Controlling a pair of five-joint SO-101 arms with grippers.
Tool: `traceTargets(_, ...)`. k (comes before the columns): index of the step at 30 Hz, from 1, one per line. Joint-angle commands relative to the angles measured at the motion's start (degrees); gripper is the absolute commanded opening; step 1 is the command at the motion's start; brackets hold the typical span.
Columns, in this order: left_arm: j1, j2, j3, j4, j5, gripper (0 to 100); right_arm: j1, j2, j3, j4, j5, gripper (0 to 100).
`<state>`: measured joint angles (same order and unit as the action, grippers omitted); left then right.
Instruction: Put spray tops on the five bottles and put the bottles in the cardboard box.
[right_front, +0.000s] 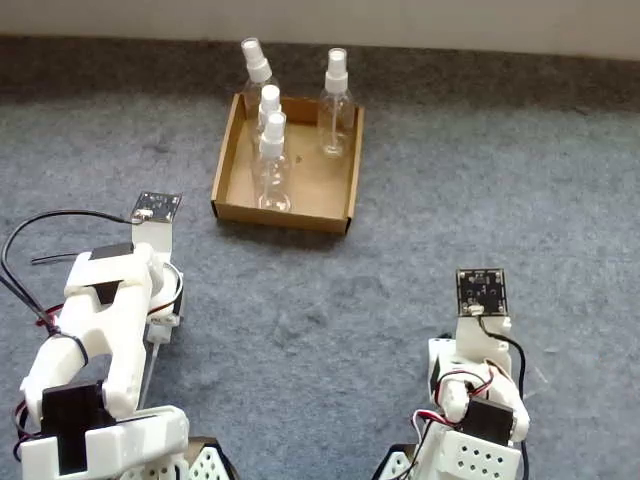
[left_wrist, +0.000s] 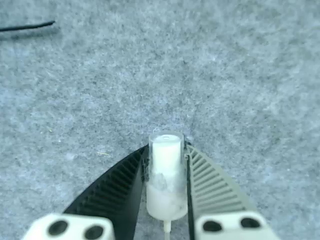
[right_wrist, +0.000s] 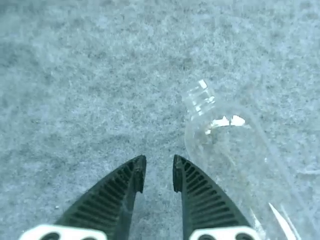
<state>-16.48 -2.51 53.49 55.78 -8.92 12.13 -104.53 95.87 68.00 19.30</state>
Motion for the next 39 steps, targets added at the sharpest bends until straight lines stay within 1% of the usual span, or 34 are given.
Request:
traceTargets(1, -0.13, 1.36, 5.32, 3.08, -0.18, 2, -0.31, -0.57, 9.36, -2.95, 0.00, 7.4)
traceTargets(5, -0.13, 1.36, 5.32, 3.08, -0.18, 2, -0.31, -0.57, 9.27, -7.16, 0.00, 7.4)
traceTargets(11, -0.13, 1.36, 5.32, 3.08, -0.18, 2, 2.07, -0.57, 7.96, -14.55, 0.09, 7.4)
traceTargets(14, -0.13, 1.36, 5.32, 3.08, -0.18, 2, 2.07, -0.04, 4.09, -14.29, 0.09, 7.4)
traceTargets(19, -0.13, 1.36, 5.32, 3.08, -0.18, 2, 2.07, 0.13, -6.46, -9.63, 0.00, 7.4)
traceTargets(23, -0.13, 1.36, 5.32, 3.08, -0.18, 2, 2.15, 2.07, -13.14, -9.36, 0.00, 7.4)
traceTargets(26, -0.13, 1.36, 5.32, 3.08, -0.18, 2, 2.33, 10.15, -18.59, -9.45, 0.53, 7.4)
traceTargets(31, -0.13, 1.36, 5.32, 3.08, -0.18, 2, 2.77, 35.56, -32.13, -8.22, 9.05, 7.6)
traceTargets(33, -0.13, 1.36, 5.32, 3.08, -0.18, 2, 4.00, 47.08, -39.52, -3.74, 15.47, 7.7)
traceTargets(36, -0.13, 1.36, 5.32, 3.08, -0.18, 2, 6.29, 62.46, -50.77, 6.20, 26.02, 7.8)
traceTargets(37, -0.13, 1.36, 5.32, 3.08, -0.18, 2, 7.43, 66.68, -54.11, 9.27, 28.57, 7.8)
traceTargets(39, -0.13, 1.36, 5.32, 3.08, -0.18, 2, 9.19, 73.36, -60.00, 12.79, 30.77, 8.0)
